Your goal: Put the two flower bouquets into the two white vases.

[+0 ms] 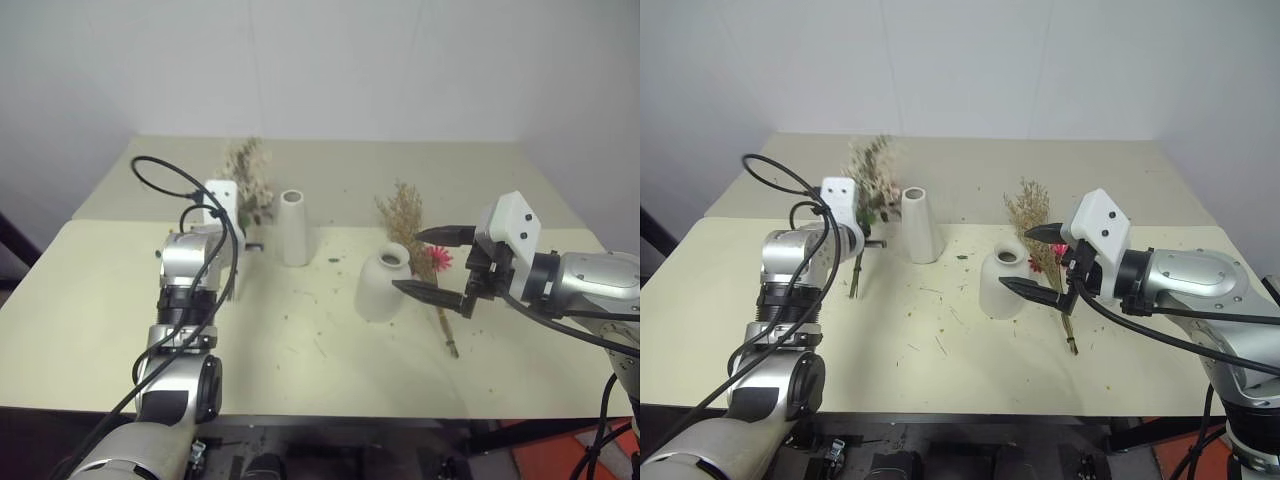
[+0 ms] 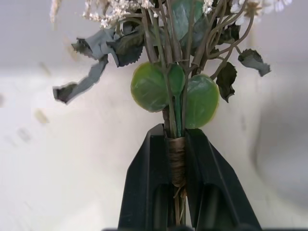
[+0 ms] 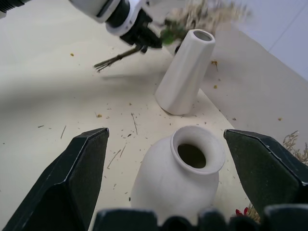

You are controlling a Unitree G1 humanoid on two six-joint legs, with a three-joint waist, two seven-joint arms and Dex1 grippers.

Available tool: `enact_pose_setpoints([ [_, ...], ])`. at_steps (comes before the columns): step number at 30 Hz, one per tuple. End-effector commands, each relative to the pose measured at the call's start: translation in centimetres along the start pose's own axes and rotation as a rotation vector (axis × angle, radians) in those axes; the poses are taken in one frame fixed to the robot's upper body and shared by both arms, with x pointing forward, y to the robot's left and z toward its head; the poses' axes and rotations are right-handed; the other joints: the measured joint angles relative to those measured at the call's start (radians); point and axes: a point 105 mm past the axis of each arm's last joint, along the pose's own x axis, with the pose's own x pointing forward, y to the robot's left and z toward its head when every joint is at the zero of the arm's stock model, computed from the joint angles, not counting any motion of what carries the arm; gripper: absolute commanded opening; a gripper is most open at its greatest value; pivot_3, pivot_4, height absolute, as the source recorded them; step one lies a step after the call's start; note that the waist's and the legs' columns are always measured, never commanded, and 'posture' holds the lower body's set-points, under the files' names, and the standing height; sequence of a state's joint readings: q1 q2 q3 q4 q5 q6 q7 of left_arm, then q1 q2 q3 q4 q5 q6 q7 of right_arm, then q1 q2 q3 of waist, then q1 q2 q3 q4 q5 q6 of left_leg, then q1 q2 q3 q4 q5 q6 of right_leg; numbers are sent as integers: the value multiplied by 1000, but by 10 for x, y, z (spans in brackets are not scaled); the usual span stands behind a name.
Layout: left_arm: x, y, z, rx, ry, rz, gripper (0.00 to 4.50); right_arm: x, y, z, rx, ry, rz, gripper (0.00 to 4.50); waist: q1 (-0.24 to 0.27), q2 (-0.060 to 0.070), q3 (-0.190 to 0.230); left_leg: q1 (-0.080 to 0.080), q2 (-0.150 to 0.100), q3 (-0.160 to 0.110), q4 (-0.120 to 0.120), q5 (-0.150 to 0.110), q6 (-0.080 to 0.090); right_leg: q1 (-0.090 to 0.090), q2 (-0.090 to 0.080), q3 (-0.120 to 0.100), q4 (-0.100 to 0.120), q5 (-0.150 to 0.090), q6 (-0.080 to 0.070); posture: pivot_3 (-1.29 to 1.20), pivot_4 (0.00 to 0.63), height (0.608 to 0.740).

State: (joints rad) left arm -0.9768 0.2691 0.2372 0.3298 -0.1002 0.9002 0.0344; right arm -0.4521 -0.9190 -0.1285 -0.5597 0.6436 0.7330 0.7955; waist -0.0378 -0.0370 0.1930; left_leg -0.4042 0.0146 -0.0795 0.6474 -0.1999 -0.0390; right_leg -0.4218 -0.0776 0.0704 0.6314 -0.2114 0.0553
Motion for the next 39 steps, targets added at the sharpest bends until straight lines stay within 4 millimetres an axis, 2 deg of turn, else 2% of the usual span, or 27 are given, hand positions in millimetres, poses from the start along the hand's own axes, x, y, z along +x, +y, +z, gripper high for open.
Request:
enact_pose_setpoints([
  [1, -17, 20, 79, -154, -370, 27, 134, -4, -3, 9, -33, -27, -31, 4500, 1, 0, 0, 0, 0, 0, 0, 0, 0, 0, 0, 0, 0, 0, 0, 0, 150, 740],
  [3, -23, 29, 105, -190, -540, 15, 134, -3, -4, 8, -31, -28, -36, 4500, 4, 0, 0, 0, 0, 0, 0, 0, 0, 0, 0, 0, 0, 0, 0, 0, 150, 740],
  [4, -23, 32, 112, -184, -595, 11, 134, -3, -4, 8, -31, -29, -37, 4500, 5, 0, 0, 0, 0, 0, 0, 0, 0, 0, 0, 0, -1, 0, 0, 0, 150, 740],
  [8, -31, 30, 144, -374, -784, -268, 134, 0, -3, 8, -39, -37, -41, 4500, 11, 0, 0, 0, 0, 0, 0, 0, 0, 0, 0, 0, -2, 0, 0, 0, 150, 740],
  [12, -52, 22, 169, -447, -1013, -485, 134, -3, -3, 7, -35, -36, -67, 4500, 18, 0, 0, -1, 0, 1, 0, 0, 0, 0, 0, 0, -2, 0, 0, 0, 150, 740],
  [14, -56, 19, 168, -543, -1056, -637, 134, -4, -2, 7, -38, -34, -79, 4500, 19, 0, 0, -1, 0, 0, 0, 0, 0, 0, 0, 0, -2, 0, 0, 0, 150, 740],
  [16, -51, 14, 157, -592, -1035, -734, 134, -5, -1, 8, -44, -33, -94, 4500, 18, 0, 0, -2, 0, 0, 0, 0, 0, 0, 0, 0, -2, 0, 0, 0, 150, 740],
  [19, -42, 13, 144, -685, -989, -788, 134, -7, -2, 11, -56, -38, -117, 4500, 17, 0, 0, -1, 0, 0, 0, 0, 0, 0, 0, 0, -1, 0, 1, 0, 150, 740],
  [22, -41, 11, 144, -756, -984, -844, 134, -8, -3, 15, -60, -47, -134, 4500, 12, 0, 0, -1, 0, 0, 0, 0, 0, 0, 0, 0, -1, -1, 2, 0, 150, 740],
  [33, -41, -23, 150, -808, -919, -954, 134, -11, 1, 13, -48, -37, -190, 4500, 2, 0, 0, -1, 0, 0, 0, 0, 0, 0, 0, 0, 0, -1, 2, 0, 150, 740],
  [39, -37, -39, 141, -746, -880, -968, 134, -16, 5, 11, -36, -26, -214, 4500, -2, 0, 0, -1, 0, 0, 0, 0, 0, 0, 0, 0, -1, 0, 2, 0, 150, 740],
])
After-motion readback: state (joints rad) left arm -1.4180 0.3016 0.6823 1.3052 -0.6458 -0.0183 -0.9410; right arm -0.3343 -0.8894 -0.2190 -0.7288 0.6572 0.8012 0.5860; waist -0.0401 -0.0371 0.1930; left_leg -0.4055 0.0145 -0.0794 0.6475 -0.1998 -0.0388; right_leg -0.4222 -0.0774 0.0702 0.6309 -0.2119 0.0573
